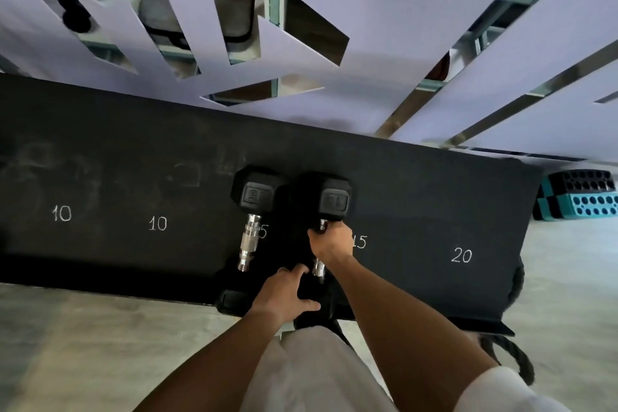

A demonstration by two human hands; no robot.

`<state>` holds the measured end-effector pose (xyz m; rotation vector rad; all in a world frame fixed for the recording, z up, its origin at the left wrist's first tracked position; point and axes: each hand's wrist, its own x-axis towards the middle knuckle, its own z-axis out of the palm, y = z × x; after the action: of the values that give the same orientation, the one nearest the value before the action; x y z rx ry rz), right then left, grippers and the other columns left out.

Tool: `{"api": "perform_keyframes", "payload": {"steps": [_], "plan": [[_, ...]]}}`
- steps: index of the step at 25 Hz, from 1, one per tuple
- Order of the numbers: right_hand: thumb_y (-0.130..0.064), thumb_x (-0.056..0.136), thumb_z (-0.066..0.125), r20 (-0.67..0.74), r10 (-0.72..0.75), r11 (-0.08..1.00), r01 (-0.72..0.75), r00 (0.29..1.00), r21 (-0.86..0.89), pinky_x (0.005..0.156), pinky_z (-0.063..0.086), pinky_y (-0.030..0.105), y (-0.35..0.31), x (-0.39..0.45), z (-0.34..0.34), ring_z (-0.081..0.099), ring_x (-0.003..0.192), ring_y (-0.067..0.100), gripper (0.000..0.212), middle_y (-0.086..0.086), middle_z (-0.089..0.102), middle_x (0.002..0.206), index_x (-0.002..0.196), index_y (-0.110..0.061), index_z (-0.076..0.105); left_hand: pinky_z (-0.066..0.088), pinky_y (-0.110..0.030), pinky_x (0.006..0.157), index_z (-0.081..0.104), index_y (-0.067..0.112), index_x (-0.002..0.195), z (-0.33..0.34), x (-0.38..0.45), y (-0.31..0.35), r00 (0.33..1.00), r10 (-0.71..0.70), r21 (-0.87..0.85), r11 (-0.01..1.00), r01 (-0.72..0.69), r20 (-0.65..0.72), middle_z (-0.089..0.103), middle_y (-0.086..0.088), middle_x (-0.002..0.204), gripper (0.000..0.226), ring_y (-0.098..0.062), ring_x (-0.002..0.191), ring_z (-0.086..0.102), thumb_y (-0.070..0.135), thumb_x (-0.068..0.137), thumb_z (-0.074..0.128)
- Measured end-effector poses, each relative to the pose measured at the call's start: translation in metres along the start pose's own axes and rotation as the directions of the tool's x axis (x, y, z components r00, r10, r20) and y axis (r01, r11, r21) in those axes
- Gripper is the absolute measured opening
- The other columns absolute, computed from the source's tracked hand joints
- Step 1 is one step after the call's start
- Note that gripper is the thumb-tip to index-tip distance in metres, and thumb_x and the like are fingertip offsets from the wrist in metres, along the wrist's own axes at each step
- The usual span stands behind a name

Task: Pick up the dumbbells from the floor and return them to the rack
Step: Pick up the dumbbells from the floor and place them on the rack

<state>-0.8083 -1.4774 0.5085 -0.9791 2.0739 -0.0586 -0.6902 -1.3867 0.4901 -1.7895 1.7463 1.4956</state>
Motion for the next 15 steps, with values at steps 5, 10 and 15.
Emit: {"api": "perform_keyframes", "payload": {"steps": [5,10,15], "plan": [[-0.034,0.083,0.065,-0.019,-0.005,1.0,0.006,1.0,0.013,0.079,0.055,0.033,0.015,0.0,0.0,0.069,0.096,0.029,0.039,0.01,0.071,0.101,0.109,-0.006,0.062,0.047,-0.033,0.095,0.036,0.036,0.142,0.018,0.001,-0.001,1.0,0.006,-0.009,1.0,-0.006,-0.004,0.053,-0.009,0.134,0.068,-0.025,0.119,0.057,0.056,0.085,0.068],[-0.028,0.081,0.064,0.018,0.005,0.995,-0.007,1.0,0.103,0.077,0.049,0.031,0.019,-0.005,0.003,0.066,0.1,0.03,0.036,0.011,0.069,0.105,0.109,-0.006,0.059,0.049,-0.029,0.094,0.049,0.035,0.135,0.003,-0.013,-0.002,0.995,0.059,-0.002,0.998,-0.059,-0.082,0.059,0.001,0.128,0.058,-0.016,0.113,0.06,0.055,0.084,0.069],[-0.019,0.086,0.058,0.08,0.06,0.984,-0.073,0.995,0.165,0.088,0.047,0.034,0.045,-0.033,0.02,0.061,0.108,0.032,0.032,0.014,0.065,0.115,0.115,-0.005,0.051,0.051,-0.023,0.065,0.06,0.038,0.096,-0.057,-0.029,-0.028,0.768,0.021,-0.142,0.979,-0.146,-0.64,0.061,0.015,0.09,0.019,-0.003,0.082,0.061,0.052,0.086,0.065]]}}
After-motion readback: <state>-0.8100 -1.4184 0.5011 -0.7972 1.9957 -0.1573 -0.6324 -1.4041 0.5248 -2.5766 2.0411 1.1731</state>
